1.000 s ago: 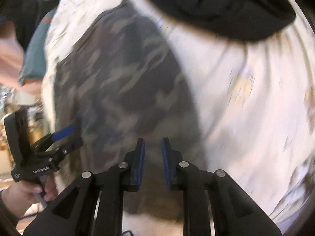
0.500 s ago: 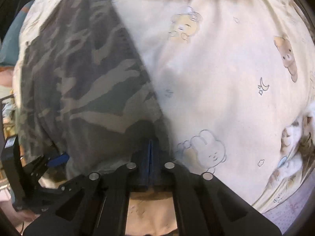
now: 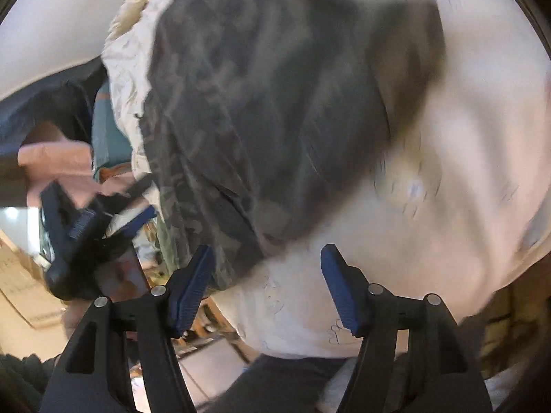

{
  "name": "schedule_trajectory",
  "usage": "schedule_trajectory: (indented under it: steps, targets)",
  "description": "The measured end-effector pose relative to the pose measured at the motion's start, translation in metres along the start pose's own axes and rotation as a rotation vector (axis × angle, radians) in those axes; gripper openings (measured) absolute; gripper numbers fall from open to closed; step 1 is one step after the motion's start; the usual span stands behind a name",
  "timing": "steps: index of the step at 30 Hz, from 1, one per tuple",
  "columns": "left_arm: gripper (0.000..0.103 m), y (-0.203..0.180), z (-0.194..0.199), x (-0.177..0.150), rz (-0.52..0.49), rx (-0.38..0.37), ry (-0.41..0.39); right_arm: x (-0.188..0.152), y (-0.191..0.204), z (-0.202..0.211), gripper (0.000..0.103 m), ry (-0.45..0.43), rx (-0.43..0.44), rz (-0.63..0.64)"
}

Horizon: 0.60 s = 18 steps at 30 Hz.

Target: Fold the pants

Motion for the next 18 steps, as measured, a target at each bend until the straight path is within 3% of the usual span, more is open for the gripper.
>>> schedule_trajectory:
  steps: [5, 11, 15, 17, 18]
  targets:
    - [0.087, 0.01, -0.007, 0.0, -0.024, 0.038, 0.024, 0.014, -0.02, -0.027, 0.065, -0.05, 0.02, -0.03]
    - [0.087, -0.011, -0.001, -0.007, -0.071, 0.028, 0.019, 0.061, -0.034, 0.022, 0.063, -0.239, 0.031, -0.058]
    - [0.087, -0.03, -0.001, 0.005, -0.087, 0.031, 0.025, 0.091, -0.044, 0.026, 0.062, -0.235, 0.073, -0.088]
    - [0.087, -0.041, 0.0, 0.02, -0.106, 0.03, 0.02, 0.095, -0.034, 0.021, 0.059, -0.227, 0.024, -0.034]
    - [0.087, -0.048, 0.002, 0.03, -0.121, 0.037, 0.01, 0.095, -0.031, 0.021, 0.051, -0.24, 0.011, -0.015]
Point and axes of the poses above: each gripper's, at about its wrist camera, not at the fingertips, and z roughly against the way its jaws point, y to its left, x to its top, the point moved 1 cm from there along -z, roughly the way its jaws point
